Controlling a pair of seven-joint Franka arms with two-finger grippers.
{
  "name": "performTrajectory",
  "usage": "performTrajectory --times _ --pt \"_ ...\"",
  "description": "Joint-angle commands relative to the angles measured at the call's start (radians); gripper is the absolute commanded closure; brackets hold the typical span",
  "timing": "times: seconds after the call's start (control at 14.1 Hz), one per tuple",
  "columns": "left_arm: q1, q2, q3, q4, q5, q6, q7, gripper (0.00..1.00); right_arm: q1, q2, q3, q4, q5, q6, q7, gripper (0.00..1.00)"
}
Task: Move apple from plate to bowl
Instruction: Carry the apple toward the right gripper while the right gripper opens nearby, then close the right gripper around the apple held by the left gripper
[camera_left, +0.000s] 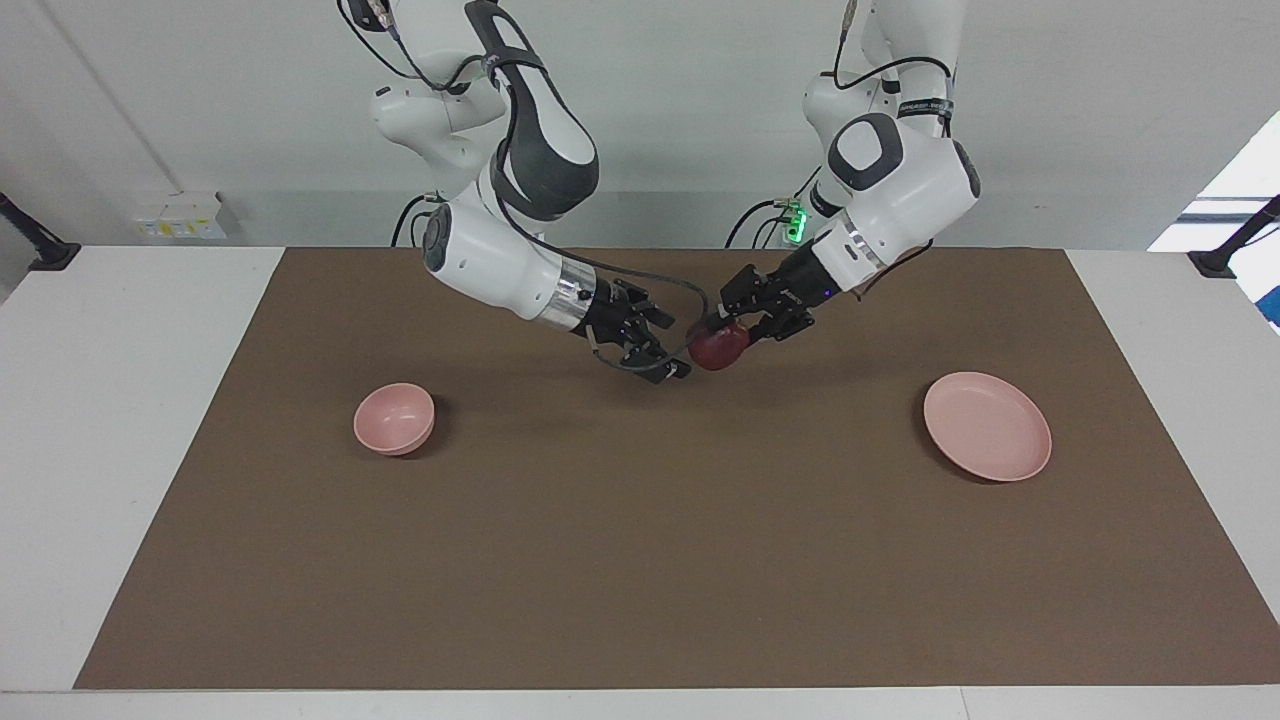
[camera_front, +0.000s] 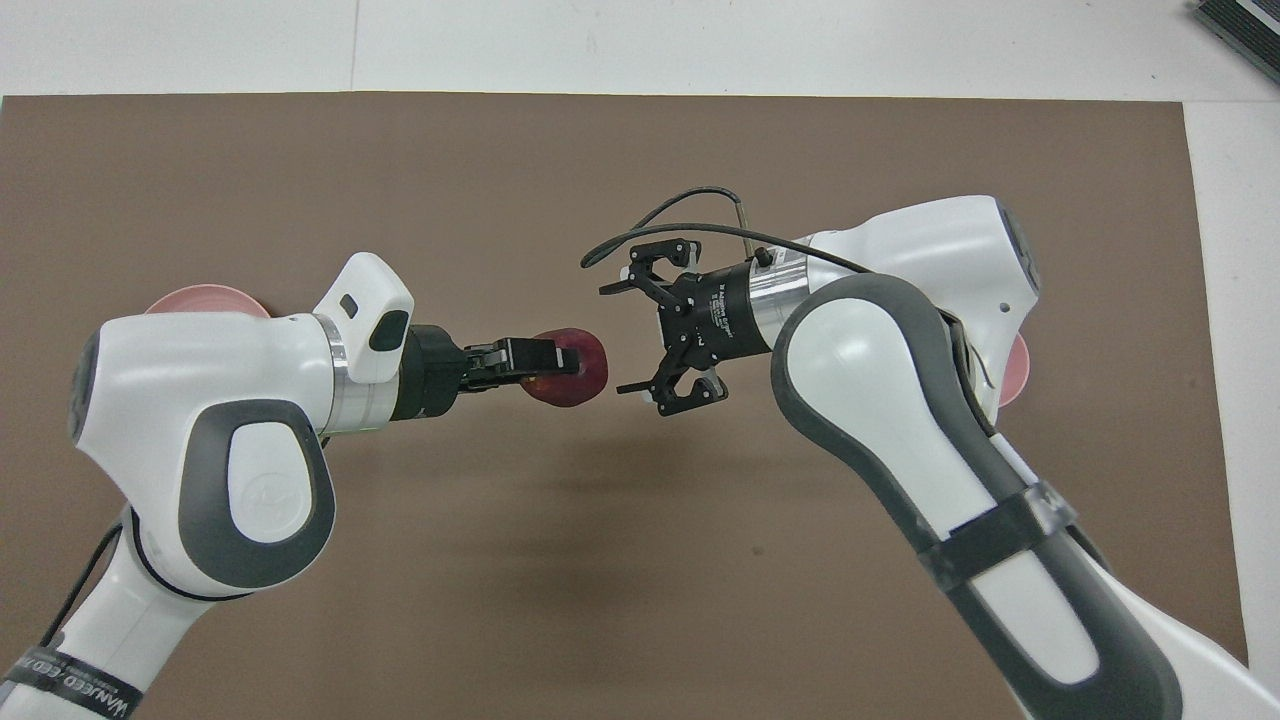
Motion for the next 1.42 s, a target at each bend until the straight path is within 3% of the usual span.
performTrajectory --times 0.0,0.36,0.64,1.21,1.28,1.35 --pt "-0.036 -0.004 0.007 0.004 -0.02 0.057 -0.031 1.0 0.007 -0.016 0.002 -0.032 0.041 0.01 0.017 0.0" --pt "-0.036 0.0 0.008 0.012 -0.019 0.057 -0.043 1.0 0.038 -0.055 0.002 -0.101 0.041 0.019 0.003 0.0" --pt "-0.036 0.0 0.007 0.015 -0.019 0.056 -0.048 1.0 0.071 -0.05 0.002 -0.103 0.048 0.087 -0.002 0.0" --pt "-0.036 0.0 0.008 0.015 -0.017 0.05 -0.065 1.0 0.093 -0.052 0.002 -0.109 0.053 0.109 -0.005 0.0" --pt "-0.036 0.0 0.008 0.013 -0.017 0.05 -0.065 1.0 0.093 -0.052 0.002 -0.111 0.053 0.109 -0.009 0.09" --pt "-0.036 0.0 0.008 0.013 -0.017 0.051 -0.067 1.0 0.093 -0.052 0.002 -0.111 0.053 0.115 -0.009 0.28"
